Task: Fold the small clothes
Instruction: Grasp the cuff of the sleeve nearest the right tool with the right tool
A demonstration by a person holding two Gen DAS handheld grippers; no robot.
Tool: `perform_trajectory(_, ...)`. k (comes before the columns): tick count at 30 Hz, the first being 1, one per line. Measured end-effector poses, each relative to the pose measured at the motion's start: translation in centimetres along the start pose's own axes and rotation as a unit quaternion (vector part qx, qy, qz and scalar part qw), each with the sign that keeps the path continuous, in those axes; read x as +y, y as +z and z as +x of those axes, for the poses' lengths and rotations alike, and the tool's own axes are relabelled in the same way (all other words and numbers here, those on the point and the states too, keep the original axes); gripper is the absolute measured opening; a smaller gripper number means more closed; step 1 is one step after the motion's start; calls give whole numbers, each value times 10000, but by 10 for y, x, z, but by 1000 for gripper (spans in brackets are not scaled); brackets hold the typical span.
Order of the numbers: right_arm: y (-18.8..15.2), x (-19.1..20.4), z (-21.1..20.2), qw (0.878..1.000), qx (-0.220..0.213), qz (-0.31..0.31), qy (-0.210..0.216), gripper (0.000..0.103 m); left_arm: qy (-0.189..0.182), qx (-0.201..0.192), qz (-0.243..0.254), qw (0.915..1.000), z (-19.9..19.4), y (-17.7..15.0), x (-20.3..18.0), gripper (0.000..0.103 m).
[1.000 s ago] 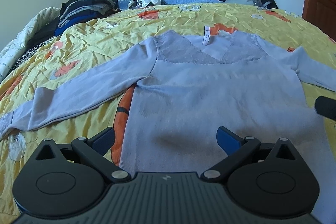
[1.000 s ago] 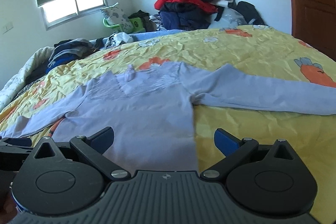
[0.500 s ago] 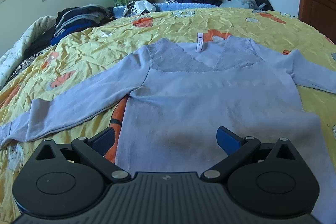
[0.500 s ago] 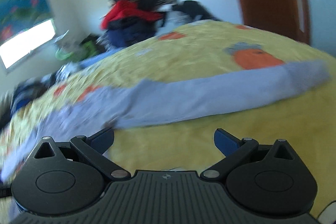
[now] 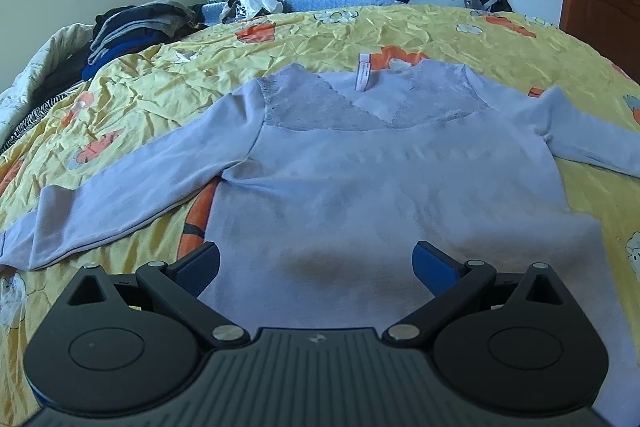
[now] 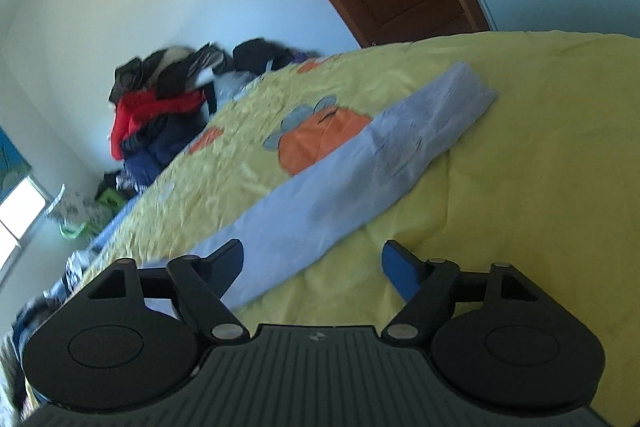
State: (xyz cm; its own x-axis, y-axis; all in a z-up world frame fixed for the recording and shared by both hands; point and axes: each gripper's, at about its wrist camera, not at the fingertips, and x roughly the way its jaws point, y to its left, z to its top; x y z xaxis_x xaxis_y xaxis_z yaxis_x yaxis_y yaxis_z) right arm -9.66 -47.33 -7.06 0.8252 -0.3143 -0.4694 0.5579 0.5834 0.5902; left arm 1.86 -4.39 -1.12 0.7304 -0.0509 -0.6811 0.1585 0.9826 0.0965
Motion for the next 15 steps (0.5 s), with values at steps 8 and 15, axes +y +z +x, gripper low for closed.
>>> perform_trajectory(8, 26, -27, 40, 9956, -401, 839, -61, 44, 47, 37, 73, 10000, 3, 2, -6, 103)
perform_trajectory(15, 41, -44, 62, 9874, -688, 1401, -274, 18, 119, 84, 52, 9999, 8, 4, -2, 103)
